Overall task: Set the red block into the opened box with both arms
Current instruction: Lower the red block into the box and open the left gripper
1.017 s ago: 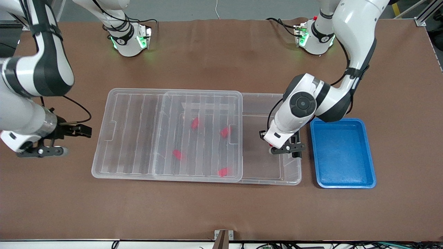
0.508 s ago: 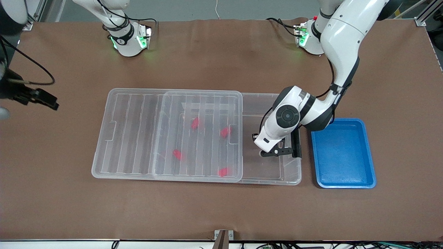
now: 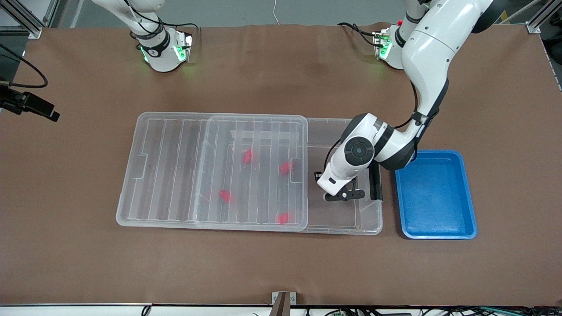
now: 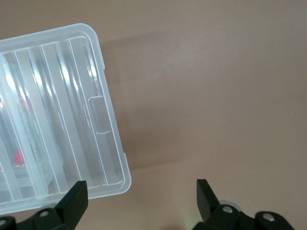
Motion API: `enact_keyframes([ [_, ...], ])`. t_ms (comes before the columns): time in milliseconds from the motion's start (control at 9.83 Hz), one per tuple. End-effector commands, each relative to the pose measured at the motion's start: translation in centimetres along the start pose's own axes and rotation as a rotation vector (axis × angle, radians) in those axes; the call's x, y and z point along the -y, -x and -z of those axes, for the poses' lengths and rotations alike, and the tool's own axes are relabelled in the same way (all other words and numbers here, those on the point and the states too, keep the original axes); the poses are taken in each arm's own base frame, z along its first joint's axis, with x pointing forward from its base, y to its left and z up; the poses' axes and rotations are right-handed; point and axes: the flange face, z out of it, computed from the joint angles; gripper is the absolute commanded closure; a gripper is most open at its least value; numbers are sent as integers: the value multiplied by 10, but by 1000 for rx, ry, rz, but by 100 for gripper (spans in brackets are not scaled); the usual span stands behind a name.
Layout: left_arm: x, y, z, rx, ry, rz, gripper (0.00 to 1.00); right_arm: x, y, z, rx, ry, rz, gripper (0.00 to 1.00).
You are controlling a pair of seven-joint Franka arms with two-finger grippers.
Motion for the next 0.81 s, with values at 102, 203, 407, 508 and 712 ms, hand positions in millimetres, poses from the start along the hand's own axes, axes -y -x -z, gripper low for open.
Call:
enact_keyframes([
  [102, 10, -18, 84, -56, -31, 31, 0, -1, 3, 0, -3, -18, 8, 0],
  [203, 12, -24, 127, -72, -39, 43, 0, -3, 1, -1, -6, -19, 16, 0],
  [407, 30, -31, 191, -71, -65, 65, 0, -29, -10, -3, -44, -21, 191, 5],
  [508, 55, -38, 222, -90, -66, 65, 0, -43, -21, -21, -28, -21, 265, 34],
  [712, 114, -52, 277, -162, -67, 58, 0, -54, -51, -76, 26, -35, 426, 89],
])
